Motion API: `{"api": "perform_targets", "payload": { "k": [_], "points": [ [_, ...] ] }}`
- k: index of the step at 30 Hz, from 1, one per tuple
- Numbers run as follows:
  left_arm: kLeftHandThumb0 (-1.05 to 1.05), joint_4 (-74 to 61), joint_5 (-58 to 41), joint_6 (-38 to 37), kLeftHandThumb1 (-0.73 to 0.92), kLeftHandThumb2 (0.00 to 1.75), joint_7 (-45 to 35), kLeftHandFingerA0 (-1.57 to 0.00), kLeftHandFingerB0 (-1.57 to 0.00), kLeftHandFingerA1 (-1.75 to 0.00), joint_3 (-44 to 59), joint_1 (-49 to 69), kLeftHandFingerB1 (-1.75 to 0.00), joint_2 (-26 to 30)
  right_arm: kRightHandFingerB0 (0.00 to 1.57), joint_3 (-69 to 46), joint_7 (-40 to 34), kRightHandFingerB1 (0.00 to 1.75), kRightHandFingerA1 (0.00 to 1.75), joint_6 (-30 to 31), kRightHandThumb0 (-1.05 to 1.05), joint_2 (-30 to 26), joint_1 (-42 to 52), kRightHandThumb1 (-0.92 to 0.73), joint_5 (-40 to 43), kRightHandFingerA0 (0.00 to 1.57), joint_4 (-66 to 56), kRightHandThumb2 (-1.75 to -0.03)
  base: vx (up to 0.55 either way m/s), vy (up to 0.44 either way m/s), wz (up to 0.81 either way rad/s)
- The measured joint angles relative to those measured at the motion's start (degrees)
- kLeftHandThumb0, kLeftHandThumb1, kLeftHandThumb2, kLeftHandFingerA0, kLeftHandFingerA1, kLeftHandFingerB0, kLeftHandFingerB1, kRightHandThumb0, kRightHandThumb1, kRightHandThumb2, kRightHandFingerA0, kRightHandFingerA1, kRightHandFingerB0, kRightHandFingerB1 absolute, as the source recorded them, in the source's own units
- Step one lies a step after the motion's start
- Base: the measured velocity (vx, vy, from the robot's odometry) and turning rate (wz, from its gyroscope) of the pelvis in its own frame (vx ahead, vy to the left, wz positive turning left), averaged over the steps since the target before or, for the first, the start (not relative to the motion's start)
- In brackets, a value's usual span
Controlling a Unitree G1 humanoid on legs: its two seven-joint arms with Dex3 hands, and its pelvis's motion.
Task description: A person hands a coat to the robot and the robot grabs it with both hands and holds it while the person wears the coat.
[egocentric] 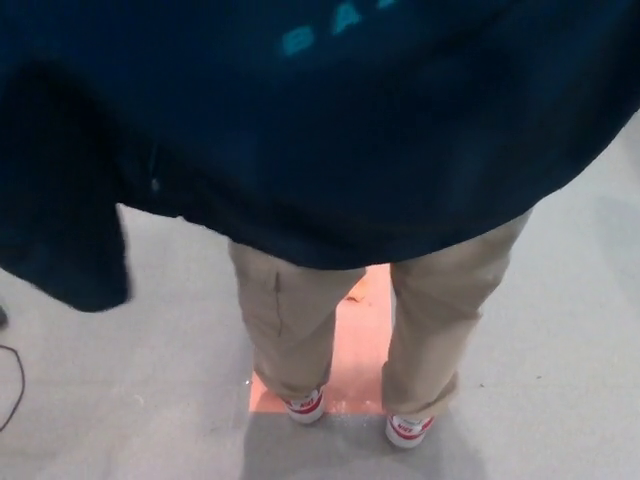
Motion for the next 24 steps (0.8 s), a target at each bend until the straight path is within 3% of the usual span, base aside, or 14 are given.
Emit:
{"api": "perform_targets", "payload": {
  "k": [2, 3, 5, 7, 10, 11, 12, 16, 18, 24],
  "points": [
    [-0.12, 0.06, -0.01, -0.02, 0.61, 0.58, -0.06, -0.84, -0.61, -1.75, -0.11, 0.31, -1.4, -0.25, 0.79, 0.13, 0.1, 0.98, 1.67, 0.03, -0.14, -0.1, 0.36, -0.68, 0.06, 0.97, 0.3, -0.6, 0.05, -0.095, 0.13],
    [-0.15, 0.16, -0.01, 0.05, 0.58, 0.56, -0.19, -0.85, -0.68, -1.75, -0.12, 0.31, -1.26, -0.25, 0.77, 0.2, 0.12, 1.06, 1.68, 0.0, -0.13, -0.19, 0.21, -0.7, 0.09, 0.97, 0.16, -0.6, 0.04, -0.065, 0.19],
    [-0.15, 0.05, -0.05, 0.07, 0.61, 0.57, -0.2, -0.85, -0.68, -1.75, -0.09, 0.12, -1.26, -0.21, 0.76, 0.24, 0.15, 1.08, 1.69, -0.02, -0.13, -0.35, 0.15, -0.7, 0.19, 0.96, 0.13, -0.6, 0.02, -0.023, 0.08],
    [-0.15, -0.04, -0.1, 0.06, 0.61, 0.57, -0.21, -0.87, -0.74, -1.74, -0.03, 0.07, -1.1, -0.25, 0.76, 0.23, 0.15, 1.07, 1.7, -0.03, -0.12, -0.49, 0.16, -0.7, 0.28, 0.95, 0.14, -0.6, 0.0, 0.0, 0.0],
    [-0.14, -0.17, -0.11, 0.06, 0.62, 0.57, -0.23, -0.86, -0.73, -1.74, -0.03, 0.08, -1.15, -0.42, 0.79, 0.23, 0.19, 1.0, 1.68, -0.02, -0.12, -0.67, 0.16, -0.7, 0.37, 0.96, 0.16, -0.6, 0.0, 0.009, -0.03],
    [-0.14, -0.24, -0.1, 0.06, 0.62, 0.57, -0.25, -0.86, -0.72, -1.75, -0.03, 0.07, -1.18, -0.48, 0.83, 0.23, 0.22, 0.86, 1.65, -0.01, -0.14, -0.73, 0.16, -0.68, 0.39, 0.98, 0.16, -0.6, 0.0, 0.037, -0.08],
    [-0.13, -0.3, -0.1, 0.06, 0.64, 0.58, -0.27, -0.85, -0.63, -1.75, -0.04, 0.05, -1.38, -0.55, 0.82, 0.23, 0.25, 0.91, 1.66, 0.0, -0.13, -0.77, 0.16, -0.68, 0.4, 0.98, 0.18, -0.6, 0.0, 0.043, -0.14],
    [-0.12, -0.2, -0.06, -0.05, 0.62, 0.58, -0.54, -0.85, -0.66, -1.75, -0.2, 0.6, -1.29, -0.79, 0.79, 0.41, 0.53, 0.97, 1.66, 0.14, -0.14, -0.69, 0.17, -0.7, 0.41, 0.97, 0.44, -0.6, 0.05, 0.192, 0.05],
    [-0.13, -0.11, -0.06, -0.05, 0.62, 0.57, -0.58, -0.86, -0.74, -1.75, -0.2, 0.63, -1.13, -0.69, 0.81, 0.4, 0.68, 0.89, 1.67, 0.13, -0.18, -0.66, -0.18, -0.7, 0.43, 0.98, 0.29, -0.66, 0.05, 0.163, -0.02],
    [-0.13, 0.28, -0.07, 0.53, 0.62, 0.57, -0.63, -0.85, -0.68, -1.75, -0.19, 0.73, -1.24, -0.11, 0.82, 0.41, 1.61, 0.89, 1.67, -0.01, -0.17, -0.58, -0.6, -0.7, 0.52, 0.98, -0.08, -0.65, 0.06, 0.12, 0.12]
  ]
}}
